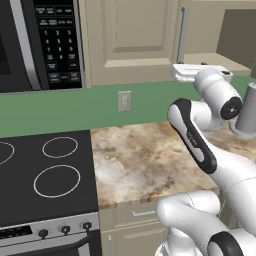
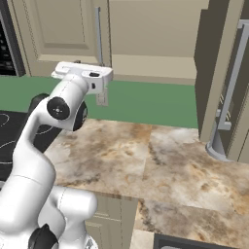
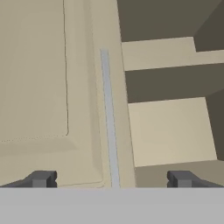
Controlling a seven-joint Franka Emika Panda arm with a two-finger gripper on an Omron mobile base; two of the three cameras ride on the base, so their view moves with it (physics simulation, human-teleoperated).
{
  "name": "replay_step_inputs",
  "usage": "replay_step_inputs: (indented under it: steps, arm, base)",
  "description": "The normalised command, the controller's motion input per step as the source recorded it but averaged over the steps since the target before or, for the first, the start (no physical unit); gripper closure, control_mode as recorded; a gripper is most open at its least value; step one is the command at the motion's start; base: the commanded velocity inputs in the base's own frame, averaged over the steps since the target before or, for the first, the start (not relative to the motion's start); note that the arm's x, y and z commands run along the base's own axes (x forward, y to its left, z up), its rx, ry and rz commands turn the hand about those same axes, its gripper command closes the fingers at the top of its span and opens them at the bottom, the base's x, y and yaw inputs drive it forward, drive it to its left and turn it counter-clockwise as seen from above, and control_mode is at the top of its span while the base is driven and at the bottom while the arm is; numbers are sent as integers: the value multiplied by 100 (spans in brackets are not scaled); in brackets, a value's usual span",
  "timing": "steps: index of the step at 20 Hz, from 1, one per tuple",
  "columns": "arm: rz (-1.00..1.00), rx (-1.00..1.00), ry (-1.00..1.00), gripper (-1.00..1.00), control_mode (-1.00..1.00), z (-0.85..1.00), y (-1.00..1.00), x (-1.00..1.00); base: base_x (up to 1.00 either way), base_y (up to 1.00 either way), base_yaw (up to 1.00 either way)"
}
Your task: Open the cabinet, retrieve the rolling pin, and place it next to the meat on the cutting board to prepare for tenderizing.
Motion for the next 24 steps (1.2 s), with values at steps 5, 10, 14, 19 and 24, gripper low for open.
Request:
replay_step_inputs:
  steps: [5, 10, 14, 19, 24]
  arm:
    - [0, 0, 0, -100, -100, -4, 0, 32]
    - [0, 0, 0, -100, -100, -3, 0, 32]
    - [0, 0, 0, -100, -100, -3, 0, 33]
    - [0, 0, 0, -100, -100, -1, 0, 29]
    - [0, 0, 0, -100, -100, 0, 0, 27]
  base:
    - [0, 0, 0]
    - [0, 0, 0]
    - [0, 0, 0]
    - [0, 0, 0]
    - [0, 0, 0]
